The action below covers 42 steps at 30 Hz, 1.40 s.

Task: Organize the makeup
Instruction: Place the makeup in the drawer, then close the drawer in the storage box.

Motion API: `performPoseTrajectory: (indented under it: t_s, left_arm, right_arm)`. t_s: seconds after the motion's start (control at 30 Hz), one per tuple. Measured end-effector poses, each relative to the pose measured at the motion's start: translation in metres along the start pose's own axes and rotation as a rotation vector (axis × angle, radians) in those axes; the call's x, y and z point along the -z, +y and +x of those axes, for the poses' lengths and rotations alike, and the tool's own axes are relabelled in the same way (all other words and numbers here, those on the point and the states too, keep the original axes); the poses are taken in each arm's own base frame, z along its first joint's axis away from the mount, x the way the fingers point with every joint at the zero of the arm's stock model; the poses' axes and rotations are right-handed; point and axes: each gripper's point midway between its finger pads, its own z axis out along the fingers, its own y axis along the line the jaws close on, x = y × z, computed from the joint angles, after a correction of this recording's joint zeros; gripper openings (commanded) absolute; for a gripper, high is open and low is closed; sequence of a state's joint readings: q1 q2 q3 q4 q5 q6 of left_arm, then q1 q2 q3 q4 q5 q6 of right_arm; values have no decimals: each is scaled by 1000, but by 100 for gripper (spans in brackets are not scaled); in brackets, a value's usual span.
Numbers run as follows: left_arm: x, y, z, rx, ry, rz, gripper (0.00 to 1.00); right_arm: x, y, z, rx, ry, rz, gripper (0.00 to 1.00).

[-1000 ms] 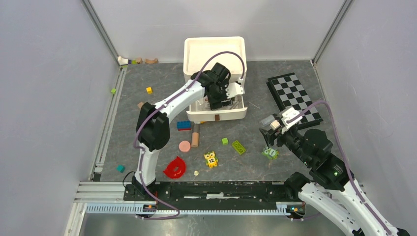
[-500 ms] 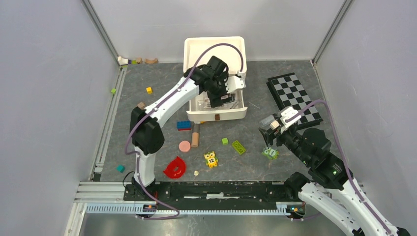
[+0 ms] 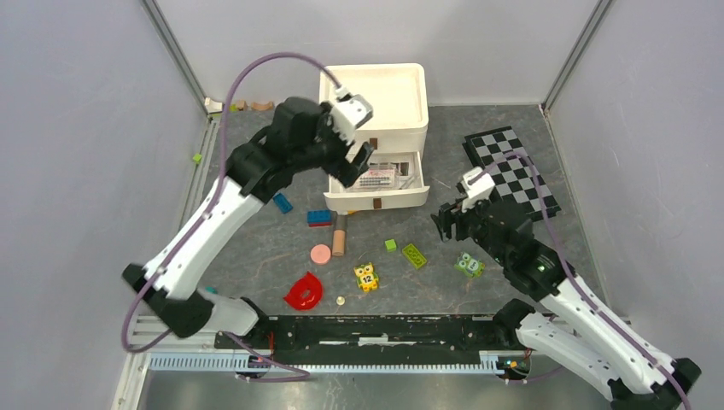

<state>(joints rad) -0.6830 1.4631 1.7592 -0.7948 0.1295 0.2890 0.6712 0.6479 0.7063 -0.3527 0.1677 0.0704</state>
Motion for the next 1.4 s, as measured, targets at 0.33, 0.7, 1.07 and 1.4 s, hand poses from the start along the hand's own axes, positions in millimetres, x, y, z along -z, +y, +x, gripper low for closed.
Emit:
performPoseTrajectory:
  t_s: [0.33,0.7,1.07,1.4]
  left_arm:
    - [74,0,139,445,71,-324,100]
    - [105,34,228,730,113,-622,100]
    - [106,45,241,725,115,-702,100]
    - [107,47,242,722,113,-721,100]
  right_arm:
    - [-63,48,27,-202,93,-78,71]
    - [-111,89,57,-353,139,-15,75]
    - [-147,93,55,-449,98,55,71]
    - [-163,94,57,-491,79,94,60]
